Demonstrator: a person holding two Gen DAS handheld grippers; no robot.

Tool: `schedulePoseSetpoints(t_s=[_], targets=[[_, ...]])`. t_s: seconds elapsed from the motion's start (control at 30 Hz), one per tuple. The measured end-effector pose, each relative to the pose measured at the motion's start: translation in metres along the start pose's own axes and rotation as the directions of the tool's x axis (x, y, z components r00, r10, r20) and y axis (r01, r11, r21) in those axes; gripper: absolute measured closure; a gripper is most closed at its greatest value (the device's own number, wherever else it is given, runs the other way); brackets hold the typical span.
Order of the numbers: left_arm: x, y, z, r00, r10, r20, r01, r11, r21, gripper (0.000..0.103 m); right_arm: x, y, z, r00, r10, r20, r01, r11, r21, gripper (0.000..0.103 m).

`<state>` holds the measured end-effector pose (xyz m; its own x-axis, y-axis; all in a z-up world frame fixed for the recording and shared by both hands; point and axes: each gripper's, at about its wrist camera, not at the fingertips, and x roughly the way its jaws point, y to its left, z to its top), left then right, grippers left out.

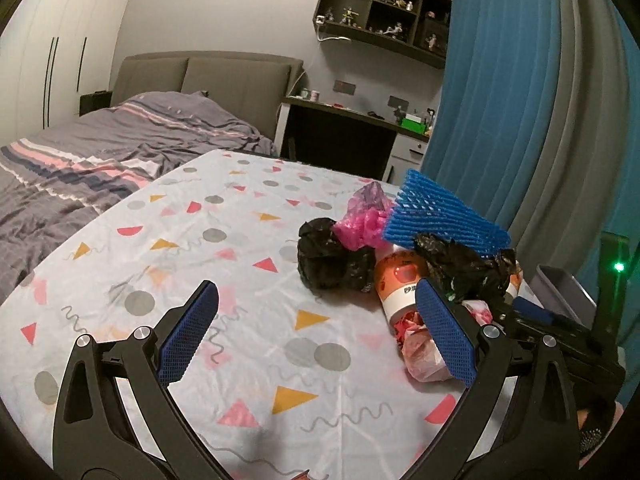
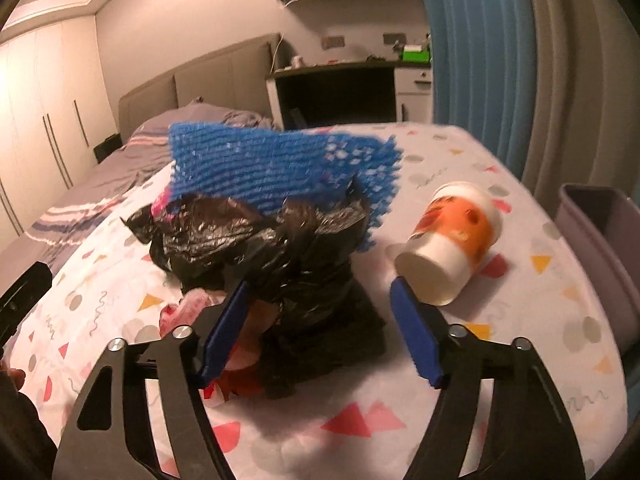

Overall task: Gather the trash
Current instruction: 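Grasp the black plastic bag with the right tool while the left tool grasps the red-white bag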

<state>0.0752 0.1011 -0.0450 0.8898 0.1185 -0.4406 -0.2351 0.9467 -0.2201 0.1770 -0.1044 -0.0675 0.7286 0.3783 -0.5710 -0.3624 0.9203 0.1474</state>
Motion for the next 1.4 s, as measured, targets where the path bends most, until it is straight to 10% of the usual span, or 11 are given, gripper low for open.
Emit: schedulePoseSetpoints(t_s=[0.33,1.0,1.4], targets=[[0.004,-0.015,-0.005,0.998,-0.055,-0.028,0.056,0.998,0.038,0.006,-0.001,0.003,-0.006,1.000,0.005,-0.015,-0.006,0.999,-0.047,0.089],[0.033,-0.090,-0.032,0.968,-0.169,-0.183,0.199,0.967,0.156,0.007,-0.102,-0.052,-0.020,0.982,-0.074,0.174,0.065,0.996,0.057,0.092],[0.062,-0.080,-0.037,0.928,-0.196,-0.317,0.225,0.973,0.059,0.041,-0.107,-0.064,-0.026,0.981,-0.072,0.178,0.058,0.995,0.084,0.092]])
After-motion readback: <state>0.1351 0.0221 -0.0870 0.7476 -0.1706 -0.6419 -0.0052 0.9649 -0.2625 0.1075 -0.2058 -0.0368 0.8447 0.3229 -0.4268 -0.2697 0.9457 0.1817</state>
